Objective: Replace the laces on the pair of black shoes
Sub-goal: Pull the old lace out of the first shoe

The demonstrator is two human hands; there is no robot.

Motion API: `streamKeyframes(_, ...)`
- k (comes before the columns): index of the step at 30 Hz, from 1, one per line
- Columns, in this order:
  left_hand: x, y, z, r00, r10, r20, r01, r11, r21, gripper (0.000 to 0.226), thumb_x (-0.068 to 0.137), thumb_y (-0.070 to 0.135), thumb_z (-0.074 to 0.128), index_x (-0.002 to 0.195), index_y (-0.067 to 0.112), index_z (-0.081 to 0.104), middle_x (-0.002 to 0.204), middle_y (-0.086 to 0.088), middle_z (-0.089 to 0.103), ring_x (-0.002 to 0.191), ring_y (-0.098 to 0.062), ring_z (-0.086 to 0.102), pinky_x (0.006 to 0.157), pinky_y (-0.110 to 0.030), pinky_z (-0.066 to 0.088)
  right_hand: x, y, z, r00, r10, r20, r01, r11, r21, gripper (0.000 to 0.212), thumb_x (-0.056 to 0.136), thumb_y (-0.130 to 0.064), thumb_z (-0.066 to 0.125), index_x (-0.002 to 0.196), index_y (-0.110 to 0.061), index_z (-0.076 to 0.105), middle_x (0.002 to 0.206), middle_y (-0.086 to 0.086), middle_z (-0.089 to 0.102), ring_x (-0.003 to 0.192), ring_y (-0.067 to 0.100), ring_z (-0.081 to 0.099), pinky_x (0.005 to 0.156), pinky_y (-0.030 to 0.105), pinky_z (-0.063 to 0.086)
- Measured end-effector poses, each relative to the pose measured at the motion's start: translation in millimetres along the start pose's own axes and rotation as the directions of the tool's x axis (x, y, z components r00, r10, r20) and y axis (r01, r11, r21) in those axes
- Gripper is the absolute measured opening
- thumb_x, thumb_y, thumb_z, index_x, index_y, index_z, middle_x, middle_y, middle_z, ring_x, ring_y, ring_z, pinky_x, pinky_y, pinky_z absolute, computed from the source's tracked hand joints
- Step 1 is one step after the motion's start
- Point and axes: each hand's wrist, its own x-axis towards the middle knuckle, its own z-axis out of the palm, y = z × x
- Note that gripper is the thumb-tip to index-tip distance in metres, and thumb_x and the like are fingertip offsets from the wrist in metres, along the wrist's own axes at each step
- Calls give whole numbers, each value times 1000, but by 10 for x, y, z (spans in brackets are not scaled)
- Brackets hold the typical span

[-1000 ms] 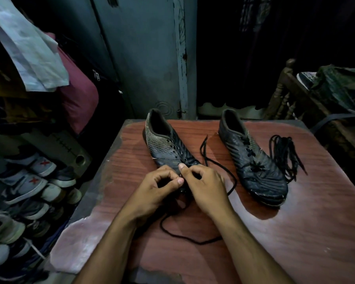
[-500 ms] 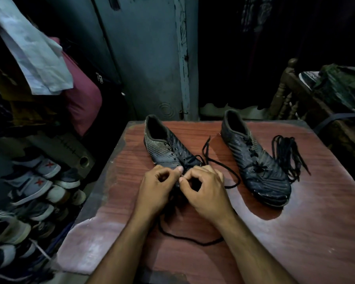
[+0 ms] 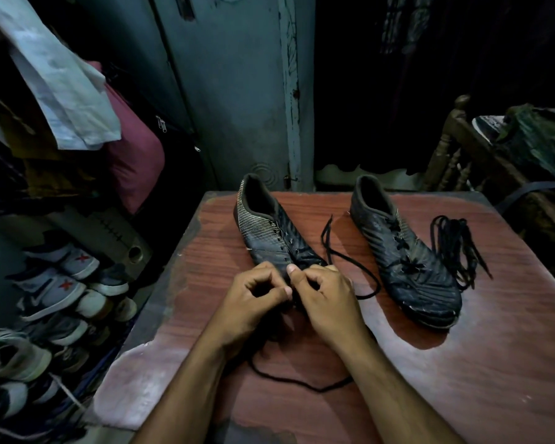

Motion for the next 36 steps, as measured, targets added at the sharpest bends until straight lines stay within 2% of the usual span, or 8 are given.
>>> streamKeyframes(7, -9, -27, -16, 997, 11, 79, -19, 995, 101, 25, 76, 27, 74, 64, 8, 63, 77, 2, 53, 78, -13, 52, 74, -27, 43, 1, -11, 10, 999, 44, 26, -44, 999, 11, 47, 83, -63, 46, 68, -27, 71, 67, -17, 59, 89, 12, 59, 89, 50, 46)
streamKeyframes(10, -4, -17, -12, 997, 22, 73, -33, 988, 149, 28, 79, 32, 72, 62, 12, 63, 73, 4, 51, 75, -12, 50, 71, -26, 40, -5, -12, -13, 997, 51, 51, -51, 999, -8, 32, 84, -55, 52, 64, -33, 64, 73, -17, 63, 94, 9, 58, 95, 48, 43)
streamKeyframes(15, 61, 15, 49, 978, -22, -208, 44, 994, 98, 37, 84, 47, 64, 58, 21, 62, 67, 9, 53, 64, -6, 50, 62, -24, 40, -35, -38, 5, 998, 0, 65, 6, 996, -93, 32, 79, -60, 44, 62, -34, 53, 77, -14, 64, 93, 4, 55, 96, 38, 33)
streamKeyframes(21, 99, -20, 115, 956, 11, -295, 97, 932, 348, 24, 90, 21, 77, 67, 19, 73, 73, 4, 60, 67, -1, 58, 65, -17, 41, -49, -63, -65, 996, -56, 75, 55, 998, 18, 30, 74, -50, 47, 52, -30, 41, 66, -17, 57, 81, 5, 52, 90, 46, 40)
streamKeyframes(25, 73, -2, 67, 975, 16, -222, 48, 960, 277, 19, 87, 26, 75, 71, 16, 73, 79, -1, 59, 71, -1, 57, 68, -16, 43, -31, -69, -69, 996, -27, 91, 24, 999, 37, 36, 84, -58, 42, 55, -39, 52, 67, -22, 59, 83, 4, 54, 92, 51, 41)
streamKeyframes(29, 22, 14, -9, 996, 9, -92, -5, 999, 43, 24, 82, 35, 73, 71, 13, 72, 80, -5, 57, 78, -13, 57, 75, -26, 46, -27, -80, -62, 996, 56, 66, -60, 996, 64, 58, 88, -69, 33, 55, -28, 56, 71, -26, 61, 79, 5, 56, 91, 52, 45)
streamKeyframes(33, -32, 69, 8, 997, -4, 78, 7, 999, -43, 16, 82, 16, 78, 69, 9, 71, 78, -2, 56, 75, -16, 57, 71, -27, 49, -35, -108, -42, 998, 47, 46, -49, 998, 37, 54, 88, -69, 36, 53, -34, 57, 70, -29, 60, 76, 5, 55, 86, 54, 46)
streamKeyframes(36, -46, 93, 5, 991, 10, 135, -11, 1000, 8, 19, 79, 23, 79, 63, 21, 69, 73, 6, 56, 73, -9, 54, 71, -23, 45, -22, -95, -43, 998, 46, 51, -46, 999, 10, 40, 87, -62, 42, 58, -40, 59, 73, -30, 60, 79, 4, 53, 88, 53, 46)
